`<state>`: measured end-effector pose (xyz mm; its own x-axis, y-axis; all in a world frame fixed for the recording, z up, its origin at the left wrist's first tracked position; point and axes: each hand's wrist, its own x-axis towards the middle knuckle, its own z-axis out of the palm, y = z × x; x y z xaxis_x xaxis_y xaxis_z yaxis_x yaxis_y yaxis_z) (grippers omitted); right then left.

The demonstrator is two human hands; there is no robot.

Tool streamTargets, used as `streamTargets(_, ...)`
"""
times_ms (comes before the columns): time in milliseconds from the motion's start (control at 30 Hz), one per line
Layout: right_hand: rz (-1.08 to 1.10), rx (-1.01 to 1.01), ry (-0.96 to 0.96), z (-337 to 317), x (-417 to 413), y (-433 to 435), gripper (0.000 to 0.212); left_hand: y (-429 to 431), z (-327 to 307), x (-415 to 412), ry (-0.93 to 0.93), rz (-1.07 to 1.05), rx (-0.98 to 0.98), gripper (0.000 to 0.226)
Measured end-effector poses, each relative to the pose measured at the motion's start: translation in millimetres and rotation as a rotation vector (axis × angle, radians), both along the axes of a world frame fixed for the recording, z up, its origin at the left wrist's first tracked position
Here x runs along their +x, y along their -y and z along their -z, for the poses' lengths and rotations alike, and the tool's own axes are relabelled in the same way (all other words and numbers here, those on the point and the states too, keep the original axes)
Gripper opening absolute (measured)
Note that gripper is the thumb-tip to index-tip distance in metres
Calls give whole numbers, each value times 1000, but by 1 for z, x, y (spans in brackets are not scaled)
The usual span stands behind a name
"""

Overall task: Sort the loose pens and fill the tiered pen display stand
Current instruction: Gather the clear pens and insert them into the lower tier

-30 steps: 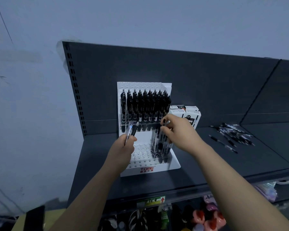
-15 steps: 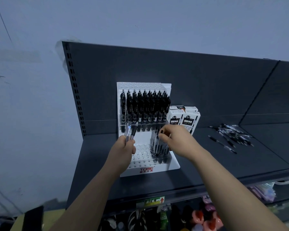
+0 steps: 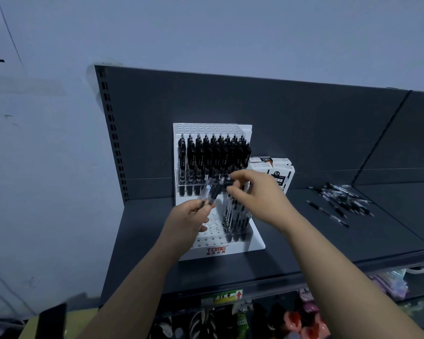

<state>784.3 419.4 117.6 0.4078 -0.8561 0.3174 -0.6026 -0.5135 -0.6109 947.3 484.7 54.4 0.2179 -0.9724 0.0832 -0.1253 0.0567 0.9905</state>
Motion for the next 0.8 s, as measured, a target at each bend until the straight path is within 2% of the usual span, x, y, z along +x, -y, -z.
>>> streamTargets(100, -77, 178, 132, -6, 9, 0, 9, -1, -6, -4, -39, 70, 6, 16)
streamTargets(167, -58, 211, 248, -8, 11, 5, 3, -1, -5, -1, -51, 68, 16, 16)
streamTargets(267, 1, 230, 419, -11, 4, 12, 12, -4, -4, 6, 10, 8, 29, 17)
streamTargets(367, -21, 197, 309, -12, 0, 14, 10, -7, -9, 12, 78, -75, -18, 21)
streamTargets(400, -8, 121, 208, -13, 0, 15, 11, -8, -14, 14, 101, -95, -43, 22)
streamTargets(467, 29, -149, -63, -17, 2, 16, 32, -8, -24, 21, 178, -123, -84, 25)
streamTargets(533, -24, -351, -190, -22, 10, 14, 45, -9, -34, 27, 233, -152, -106, 25)
streamTargets(667, -182, -393, -294, -25, 38, 8, 34, -12, -51, 29, 159, -196, -187, 20)
streamTargets(800, -248, -318, -172, -30, 47, 9, 14, -15, -57, 35, 28, -188, -218, 14)
